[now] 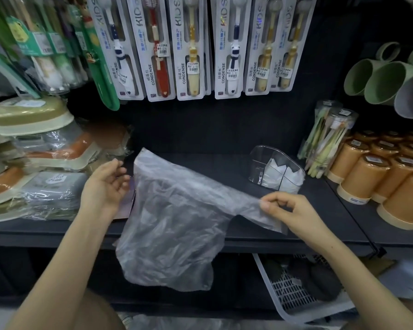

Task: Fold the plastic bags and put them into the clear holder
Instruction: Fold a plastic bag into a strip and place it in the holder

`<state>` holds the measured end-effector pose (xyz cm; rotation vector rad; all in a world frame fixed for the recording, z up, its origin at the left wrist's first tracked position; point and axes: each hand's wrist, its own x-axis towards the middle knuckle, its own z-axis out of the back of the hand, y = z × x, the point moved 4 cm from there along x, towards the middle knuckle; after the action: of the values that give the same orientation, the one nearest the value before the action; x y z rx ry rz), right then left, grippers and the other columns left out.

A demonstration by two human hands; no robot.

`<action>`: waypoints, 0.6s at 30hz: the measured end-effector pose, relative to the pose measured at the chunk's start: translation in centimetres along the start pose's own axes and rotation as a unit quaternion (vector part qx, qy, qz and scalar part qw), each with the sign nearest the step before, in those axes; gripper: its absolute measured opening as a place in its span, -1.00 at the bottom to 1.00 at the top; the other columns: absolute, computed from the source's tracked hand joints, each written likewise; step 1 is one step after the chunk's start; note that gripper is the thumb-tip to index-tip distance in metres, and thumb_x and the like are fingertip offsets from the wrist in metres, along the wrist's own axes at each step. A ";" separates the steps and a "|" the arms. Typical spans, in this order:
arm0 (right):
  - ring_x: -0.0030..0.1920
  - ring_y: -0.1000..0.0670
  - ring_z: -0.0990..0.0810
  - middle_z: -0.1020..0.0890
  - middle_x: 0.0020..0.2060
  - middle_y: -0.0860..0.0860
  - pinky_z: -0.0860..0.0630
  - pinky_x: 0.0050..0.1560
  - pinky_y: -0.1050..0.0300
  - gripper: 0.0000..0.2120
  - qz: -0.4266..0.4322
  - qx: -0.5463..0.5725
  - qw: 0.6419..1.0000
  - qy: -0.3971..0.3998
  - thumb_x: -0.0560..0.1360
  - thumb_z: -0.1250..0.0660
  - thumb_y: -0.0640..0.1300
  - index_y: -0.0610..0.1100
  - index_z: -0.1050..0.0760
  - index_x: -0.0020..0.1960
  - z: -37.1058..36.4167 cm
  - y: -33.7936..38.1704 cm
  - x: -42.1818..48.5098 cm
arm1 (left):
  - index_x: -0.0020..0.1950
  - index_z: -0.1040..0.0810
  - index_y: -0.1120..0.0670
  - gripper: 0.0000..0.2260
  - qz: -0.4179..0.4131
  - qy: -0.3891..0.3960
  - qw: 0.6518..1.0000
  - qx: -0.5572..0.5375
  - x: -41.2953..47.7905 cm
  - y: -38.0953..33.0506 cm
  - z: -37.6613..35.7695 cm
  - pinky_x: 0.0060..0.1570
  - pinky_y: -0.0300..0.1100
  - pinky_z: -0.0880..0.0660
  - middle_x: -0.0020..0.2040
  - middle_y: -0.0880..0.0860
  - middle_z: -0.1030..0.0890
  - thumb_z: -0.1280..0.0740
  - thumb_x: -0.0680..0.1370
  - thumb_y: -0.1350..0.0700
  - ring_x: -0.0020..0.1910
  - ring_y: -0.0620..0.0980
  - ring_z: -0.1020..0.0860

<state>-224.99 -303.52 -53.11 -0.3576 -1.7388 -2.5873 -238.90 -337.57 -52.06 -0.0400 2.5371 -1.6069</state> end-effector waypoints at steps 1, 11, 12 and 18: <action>-0.28 0.07 -0.56 -0.64 -0.34 0.03 -0.49 -0.20 0.25 -0.92 -0.002 -0.011 1.000 -0.008 0.40 -0.42 -0.04 -0.03 -0.65 -0.16 0.3 -0.4 0.4 | -0.14 -0.53 0.09 -0.87 -0.019 -0.002 0.997 0.073 0.2 0.1 0.1 -0.20 -0.25 -0.48 -0.31 -0.01 -0.58 -0.28 0.60 0.14 -0.33 -0.08 -0.53; -0.22 -0.06 -0.54 -0.62 -0.22 -0.25 -0.51 -0.08 0.02 -0.91 -0.025 -0.090 0.995 0.022 0.48 -0.42 -0.14 -0.05 -0.65 -0.19 -0.8 -3.1 4.0 | 0.15 -0.60 0.09 -0.08 0.088 -0.039 0.986 0.134 0.3 3.5 -2.8 0.23 0.12 -0.48 0.09 0.13 -0.66 -0.18 0.16 -0.63 0.10 0.13 -0.62; -0.24 -0.02 -0.52 -0.62 -0.25 -0.22 -0.49 -0.11 0.10 -0.91 -0.028 -0.089 0.996 0.017 0.48 -0.42 -0.15 -0.07 -0.65 -0.19 -0.6 -3.2 4.2 | 0.13 -0.59 0.12 0.02 0.074 -0.041 0.985 0.151 0.6 3.3 -2.8 0.25 0.13 -0.46 0.11 0.13 -0.65 -0.14 0.07 -0.68 0.11 0.12 -0.60; -0.44 0.17 -0.33 -0.41 -0.49 0.03 -0.32 -0.35 0.38 -0.88 -0.041 -0.090 0.995 -0.017 0.49 -0.41 -0.19 -0.13 -0.64 -0.22 0.4 -3.5 6.0 | -0.13 -0.59 0.20 -0.33 0.012 0.049 0.970 0.238 -0.4 2.7 -3.7 -0.14 -0.06 -0.55 -0.26 0.07 -0.69 -0.11 0.43 -0.42 -0.21 0.00 -0.66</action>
<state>-231.19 -301.10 -55.09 -0.3405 -1.5665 -2.8202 -238.85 -333.00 -52.91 0.1214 2.1330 -2.2070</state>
